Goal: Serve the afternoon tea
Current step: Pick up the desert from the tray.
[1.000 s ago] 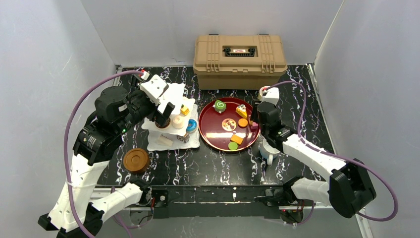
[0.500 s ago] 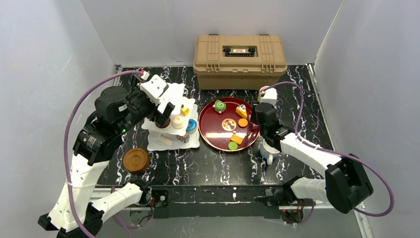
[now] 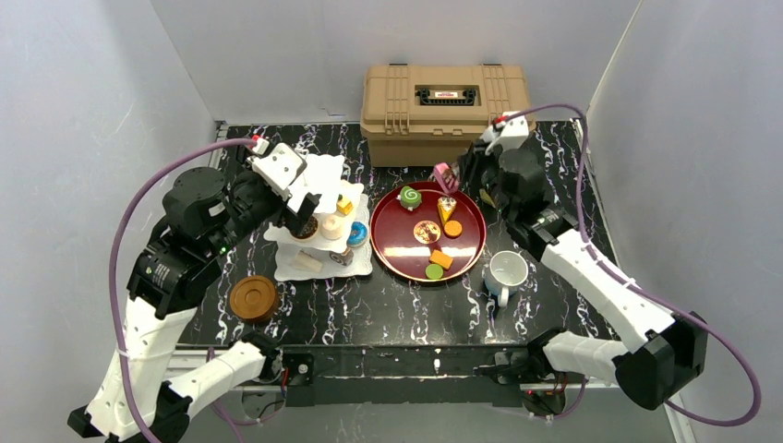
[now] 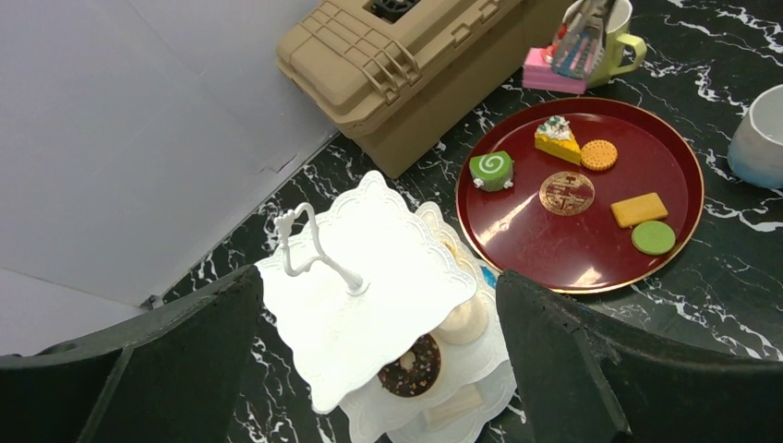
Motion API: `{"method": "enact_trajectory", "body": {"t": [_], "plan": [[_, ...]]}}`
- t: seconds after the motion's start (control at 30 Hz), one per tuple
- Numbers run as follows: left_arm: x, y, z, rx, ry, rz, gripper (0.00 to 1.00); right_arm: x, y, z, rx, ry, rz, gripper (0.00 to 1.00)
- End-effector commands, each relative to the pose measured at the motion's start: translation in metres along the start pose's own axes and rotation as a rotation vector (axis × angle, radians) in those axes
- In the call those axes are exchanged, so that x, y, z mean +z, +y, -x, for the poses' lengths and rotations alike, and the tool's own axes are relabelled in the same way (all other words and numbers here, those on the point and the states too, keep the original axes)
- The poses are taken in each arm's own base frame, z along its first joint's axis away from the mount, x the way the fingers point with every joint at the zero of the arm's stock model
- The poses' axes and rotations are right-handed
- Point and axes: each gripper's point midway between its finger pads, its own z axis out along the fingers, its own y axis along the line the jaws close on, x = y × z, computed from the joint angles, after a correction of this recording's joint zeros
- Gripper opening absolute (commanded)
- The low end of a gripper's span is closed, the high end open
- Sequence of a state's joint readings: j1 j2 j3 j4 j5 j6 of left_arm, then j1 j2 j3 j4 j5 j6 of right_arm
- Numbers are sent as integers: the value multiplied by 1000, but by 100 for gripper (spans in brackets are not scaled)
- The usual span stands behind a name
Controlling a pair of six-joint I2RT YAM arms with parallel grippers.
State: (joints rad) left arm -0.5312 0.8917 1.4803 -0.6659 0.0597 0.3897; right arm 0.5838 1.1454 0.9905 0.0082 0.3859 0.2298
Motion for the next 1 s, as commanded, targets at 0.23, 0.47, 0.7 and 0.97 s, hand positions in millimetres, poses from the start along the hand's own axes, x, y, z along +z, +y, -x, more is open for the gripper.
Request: {"method": "enact_trajectory", "body": {"t": [0.23, 0.47, 0.7, 0.97], "plan": [[-14, 14, 13, 38, -40, 64, 95, -20, 128, 104, 39, -156, 386, 9], [-15, 13, 10, 33, -40, 68, 95, -39, 204, 114, -39, -155, 504, 10], [-13, 13, 11, 33, -44, 63, 95, -65, 225, 137, -50, -188, 551, 9], [-13, 11, 13, 27, -52, 54, 94, -66, 213, 126, -114, -147, 464, 9]]}}
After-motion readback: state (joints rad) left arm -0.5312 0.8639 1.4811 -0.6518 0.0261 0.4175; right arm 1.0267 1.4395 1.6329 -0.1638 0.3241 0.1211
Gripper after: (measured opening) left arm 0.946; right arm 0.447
